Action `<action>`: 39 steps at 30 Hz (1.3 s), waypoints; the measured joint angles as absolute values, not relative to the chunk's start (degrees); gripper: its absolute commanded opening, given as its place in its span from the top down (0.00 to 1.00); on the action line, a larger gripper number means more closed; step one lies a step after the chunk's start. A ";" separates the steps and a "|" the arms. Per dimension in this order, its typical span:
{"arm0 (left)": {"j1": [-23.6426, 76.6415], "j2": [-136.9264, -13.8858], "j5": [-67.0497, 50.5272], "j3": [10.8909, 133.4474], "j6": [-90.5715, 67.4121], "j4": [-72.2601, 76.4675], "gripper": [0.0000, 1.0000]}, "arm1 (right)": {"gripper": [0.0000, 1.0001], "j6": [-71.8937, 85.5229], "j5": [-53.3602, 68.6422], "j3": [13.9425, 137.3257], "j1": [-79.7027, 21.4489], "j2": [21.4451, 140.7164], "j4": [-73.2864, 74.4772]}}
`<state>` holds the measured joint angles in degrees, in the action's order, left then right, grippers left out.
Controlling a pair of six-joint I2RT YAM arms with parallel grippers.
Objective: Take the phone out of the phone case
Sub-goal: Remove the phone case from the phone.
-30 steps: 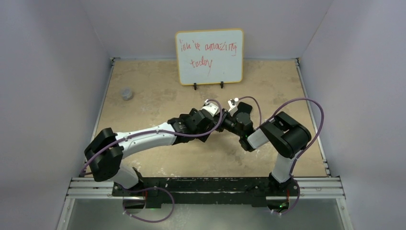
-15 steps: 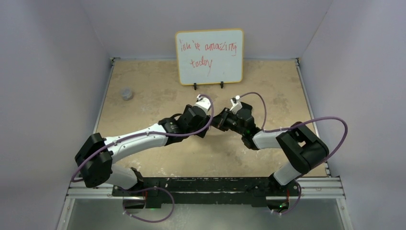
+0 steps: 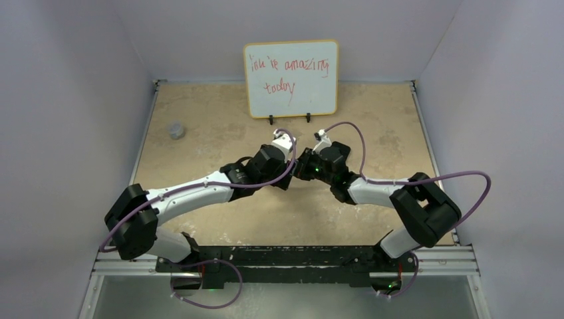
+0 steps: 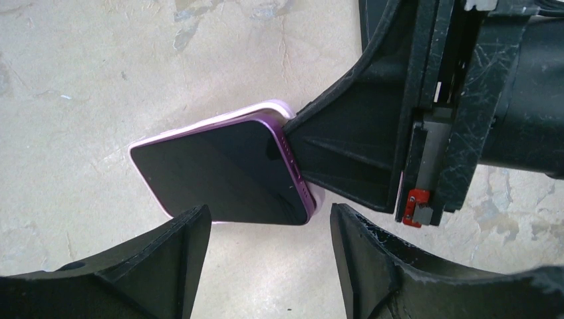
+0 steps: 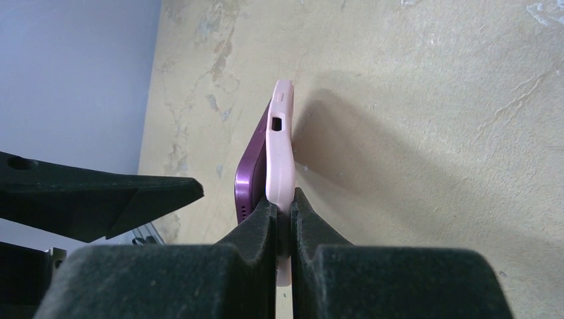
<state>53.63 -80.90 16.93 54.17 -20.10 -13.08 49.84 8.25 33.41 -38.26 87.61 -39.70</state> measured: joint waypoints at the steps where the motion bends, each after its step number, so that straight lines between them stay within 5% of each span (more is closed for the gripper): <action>1: 53.63 -81.14 16.86 54.17 -20.21 -12.78 0.31 | 1.00 49.78 8.19 33.54 -38.33 87.64 -39.48; 39: 46.19 -81.19 9.06 54.08 -21.76 -12.88 0.40 | 1.00 49.82 8.45 33.95 -38.98 88.14 -40.71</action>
<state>46.19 -81.19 9.06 54.08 -21.76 -12.88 49.82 8.45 33.95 -38.98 88.14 -40.71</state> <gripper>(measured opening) 0.583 0.059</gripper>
